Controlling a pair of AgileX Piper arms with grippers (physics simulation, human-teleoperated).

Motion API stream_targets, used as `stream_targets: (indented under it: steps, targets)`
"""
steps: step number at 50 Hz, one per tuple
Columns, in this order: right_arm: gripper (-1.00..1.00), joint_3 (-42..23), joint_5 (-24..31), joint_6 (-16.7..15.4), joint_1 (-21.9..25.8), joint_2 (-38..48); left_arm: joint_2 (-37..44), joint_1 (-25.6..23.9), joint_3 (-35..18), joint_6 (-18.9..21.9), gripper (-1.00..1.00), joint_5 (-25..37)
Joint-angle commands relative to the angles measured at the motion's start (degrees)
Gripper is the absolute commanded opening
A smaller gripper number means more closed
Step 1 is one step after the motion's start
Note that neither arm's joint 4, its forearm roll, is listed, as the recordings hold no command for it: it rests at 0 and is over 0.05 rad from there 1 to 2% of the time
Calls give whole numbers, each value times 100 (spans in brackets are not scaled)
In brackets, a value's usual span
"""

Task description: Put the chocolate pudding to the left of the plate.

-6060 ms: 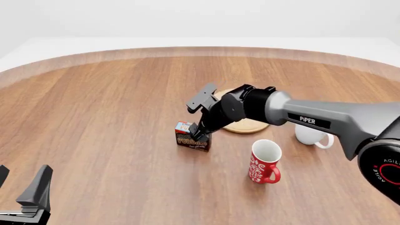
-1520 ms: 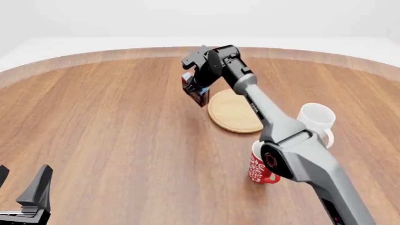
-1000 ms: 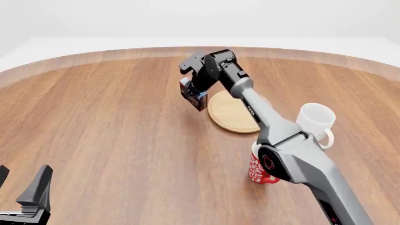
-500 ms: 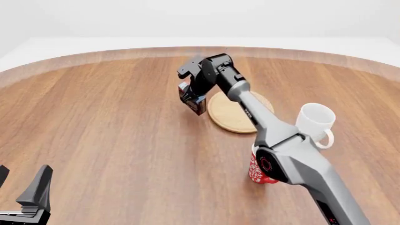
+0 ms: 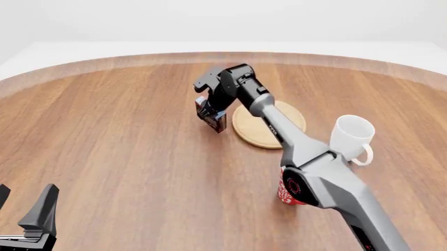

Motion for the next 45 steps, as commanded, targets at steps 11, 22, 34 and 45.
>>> stream_targets:
  steps: [11, 22, 34, 45]
  targets:
    - [-100, -8, 18, 103, 32, 109, 0, 0, 0, 0, 100, 0]
    - [-100, -7, 31, 126, 64, 150, 0, 0, 0, 0, 100, 0]
    - [100, -14, -115, 92, 76, -22, 0, 0, 0, 0, 100, 0]
    - [100, -8, -248, -52, -97, -536, 0, 0, 0, 0, 100, 0]
